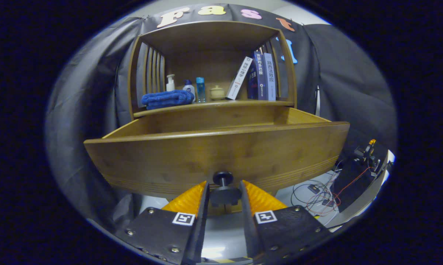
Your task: Pull open the drawer, take out the items inside it, and place them on the countertop above the cabinet.
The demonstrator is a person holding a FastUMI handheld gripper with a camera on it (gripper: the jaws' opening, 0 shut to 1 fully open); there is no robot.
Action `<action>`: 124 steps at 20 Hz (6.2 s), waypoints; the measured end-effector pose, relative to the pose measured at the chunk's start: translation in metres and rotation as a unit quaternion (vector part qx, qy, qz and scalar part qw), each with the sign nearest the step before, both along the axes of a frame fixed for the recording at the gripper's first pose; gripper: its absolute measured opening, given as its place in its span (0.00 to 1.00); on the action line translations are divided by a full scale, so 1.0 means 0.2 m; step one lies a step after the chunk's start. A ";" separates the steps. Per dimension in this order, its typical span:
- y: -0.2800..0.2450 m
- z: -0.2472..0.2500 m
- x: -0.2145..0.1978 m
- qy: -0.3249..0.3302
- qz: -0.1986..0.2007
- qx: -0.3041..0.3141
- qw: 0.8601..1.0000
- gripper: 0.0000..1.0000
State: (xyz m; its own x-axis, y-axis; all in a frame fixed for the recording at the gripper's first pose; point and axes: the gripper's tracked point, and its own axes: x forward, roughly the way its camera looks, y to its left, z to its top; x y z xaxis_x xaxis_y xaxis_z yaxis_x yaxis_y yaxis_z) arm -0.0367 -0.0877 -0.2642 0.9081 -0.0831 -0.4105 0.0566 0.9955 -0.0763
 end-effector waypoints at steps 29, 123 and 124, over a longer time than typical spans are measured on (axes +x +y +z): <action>0.19 0.28 0.62 0.149 -0.050 -0.009 0.987 0.56; 0.10 0.59 1.79 0.086 -0.017 -0.067 0.994 0.12; 0.10 0.58 1.78 0.088 -0.015 -0.066 0.994 0.13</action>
